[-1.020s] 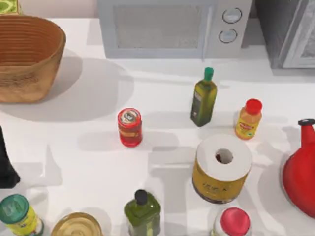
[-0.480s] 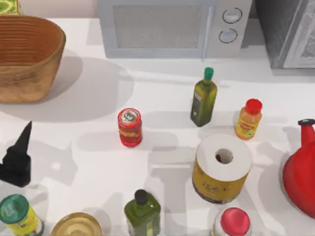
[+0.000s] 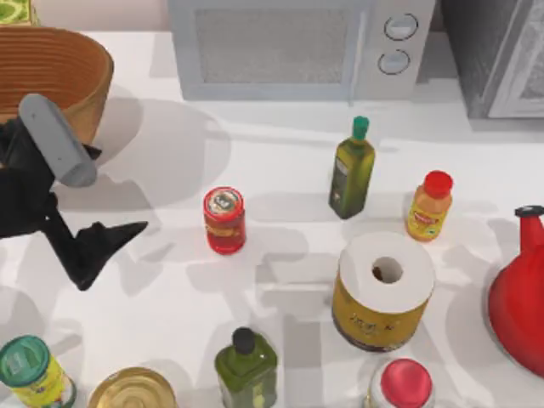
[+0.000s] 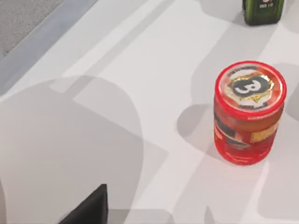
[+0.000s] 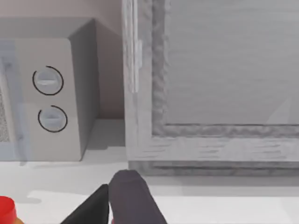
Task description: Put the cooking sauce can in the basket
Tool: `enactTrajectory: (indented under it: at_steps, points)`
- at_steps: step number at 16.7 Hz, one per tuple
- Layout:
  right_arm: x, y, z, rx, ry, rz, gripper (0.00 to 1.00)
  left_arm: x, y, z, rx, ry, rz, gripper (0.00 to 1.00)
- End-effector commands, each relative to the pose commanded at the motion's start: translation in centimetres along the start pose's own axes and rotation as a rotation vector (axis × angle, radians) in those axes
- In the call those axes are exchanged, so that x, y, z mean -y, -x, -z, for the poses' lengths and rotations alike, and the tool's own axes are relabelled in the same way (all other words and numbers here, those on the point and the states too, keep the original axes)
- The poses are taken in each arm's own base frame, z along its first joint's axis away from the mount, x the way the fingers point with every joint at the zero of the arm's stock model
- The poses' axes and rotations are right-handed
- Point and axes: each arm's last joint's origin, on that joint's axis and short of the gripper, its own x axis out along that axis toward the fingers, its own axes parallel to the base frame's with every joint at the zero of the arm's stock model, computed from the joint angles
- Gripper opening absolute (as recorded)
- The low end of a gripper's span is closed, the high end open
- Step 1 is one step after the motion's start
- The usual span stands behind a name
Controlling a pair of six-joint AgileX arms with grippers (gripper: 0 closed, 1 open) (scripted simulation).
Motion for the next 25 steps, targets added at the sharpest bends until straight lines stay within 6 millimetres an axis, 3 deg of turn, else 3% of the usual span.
enactTrajectory:
  at_steps: [5,9,17,25]
  points:
    - [0.0,0.0,0.0,0.0,0.0,0.0,1.0,-3.7,-7.7,2.8,0.029,-0.056,0.324,1.0]
    - [0.0,0.0,0.0,0.0,0.0,0.0,1.0,-5.0,-11.4,4.6,0.106,-0.09,0.45,1.0]
    - [0.0,0.0,0.0,0.0,0.0,0.0,1.0,-5.3,-12.1,5.0,0.128,-0.099,0.469,1.0]
    - [0.0,0.0,0.0,0.0,0.0,0.0,1.0,-2.8,-15.4,1.9,0.131,-0.101,0.476,1.0]
